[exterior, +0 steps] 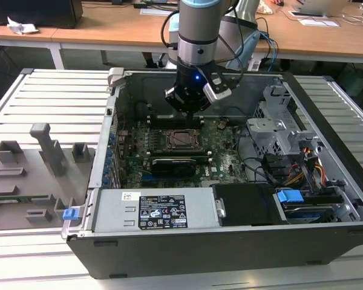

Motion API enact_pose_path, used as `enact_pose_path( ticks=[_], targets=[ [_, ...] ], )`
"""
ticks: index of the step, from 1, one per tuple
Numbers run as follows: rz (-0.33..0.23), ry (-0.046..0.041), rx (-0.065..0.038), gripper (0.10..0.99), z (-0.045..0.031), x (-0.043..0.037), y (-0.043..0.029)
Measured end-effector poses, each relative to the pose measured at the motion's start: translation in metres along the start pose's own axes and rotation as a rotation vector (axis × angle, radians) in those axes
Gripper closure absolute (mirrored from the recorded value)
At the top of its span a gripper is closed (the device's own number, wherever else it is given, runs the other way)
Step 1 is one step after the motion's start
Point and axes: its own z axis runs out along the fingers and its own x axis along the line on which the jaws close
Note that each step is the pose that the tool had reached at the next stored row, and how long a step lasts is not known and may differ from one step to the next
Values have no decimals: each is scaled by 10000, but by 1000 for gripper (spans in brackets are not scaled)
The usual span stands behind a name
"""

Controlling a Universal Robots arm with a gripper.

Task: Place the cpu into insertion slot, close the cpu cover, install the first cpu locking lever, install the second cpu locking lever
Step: 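Install the second cpu locking lever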

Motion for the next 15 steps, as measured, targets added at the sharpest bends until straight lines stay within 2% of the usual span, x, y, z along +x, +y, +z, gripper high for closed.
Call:
enact_pose_path(
  ticks=[3, 15],
  targets=[
    [0, 2, 9, 980, -2, 1, -18],
    [0, 2, 9, 980, -4, 6, -169]
  ],
)
